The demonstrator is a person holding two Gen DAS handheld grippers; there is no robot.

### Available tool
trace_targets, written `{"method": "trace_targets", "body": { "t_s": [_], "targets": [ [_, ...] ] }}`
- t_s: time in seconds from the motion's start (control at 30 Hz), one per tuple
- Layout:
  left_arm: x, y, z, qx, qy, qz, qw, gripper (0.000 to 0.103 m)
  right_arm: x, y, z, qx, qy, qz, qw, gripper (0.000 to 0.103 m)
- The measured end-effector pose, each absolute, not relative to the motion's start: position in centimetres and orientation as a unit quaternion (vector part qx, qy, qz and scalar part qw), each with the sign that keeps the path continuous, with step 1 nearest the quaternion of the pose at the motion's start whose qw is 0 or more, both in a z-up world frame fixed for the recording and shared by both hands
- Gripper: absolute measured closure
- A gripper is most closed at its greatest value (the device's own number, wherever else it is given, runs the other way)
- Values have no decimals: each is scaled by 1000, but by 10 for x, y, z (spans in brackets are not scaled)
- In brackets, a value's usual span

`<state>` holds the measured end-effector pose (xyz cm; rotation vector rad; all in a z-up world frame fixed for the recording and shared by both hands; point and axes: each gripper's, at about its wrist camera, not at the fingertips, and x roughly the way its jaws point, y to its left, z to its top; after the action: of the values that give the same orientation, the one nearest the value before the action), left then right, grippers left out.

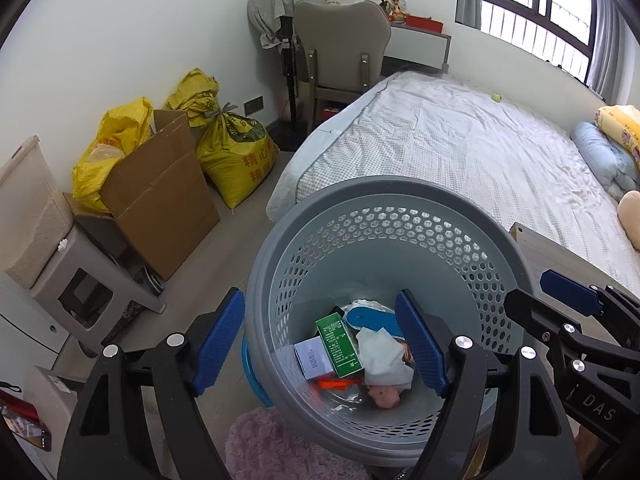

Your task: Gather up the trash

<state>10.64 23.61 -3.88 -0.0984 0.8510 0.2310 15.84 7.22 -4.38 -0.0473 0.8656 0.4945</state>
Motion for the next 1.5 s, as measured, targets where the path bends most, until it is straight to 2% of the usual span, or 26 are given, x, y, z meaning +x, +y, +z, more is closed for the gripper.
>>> {"method": "trace_targets", "body": {
  "t_s": [0.33, 0.67, 0.9, 1.5],
  "targets": [
    [101, 239, -31, -44, 408, 123, 904, 21, 152, 73, -38, -28, 412, 232, 881, 44],
    [94, 239, -26, -41, 403, 136, 904, 8, 148, 71, -35, -31, 411, 222, 884, 39],
    [94, 240, -24, -40, 406, 142, 902, 7, 146, 68, -33, -29, 409, 213, 887, 32],
    [91, 238, -23, -36, 405, 149, 901, 6, 146, 65, -33, -24, 413, 206, 887, 32]
  ]
}}
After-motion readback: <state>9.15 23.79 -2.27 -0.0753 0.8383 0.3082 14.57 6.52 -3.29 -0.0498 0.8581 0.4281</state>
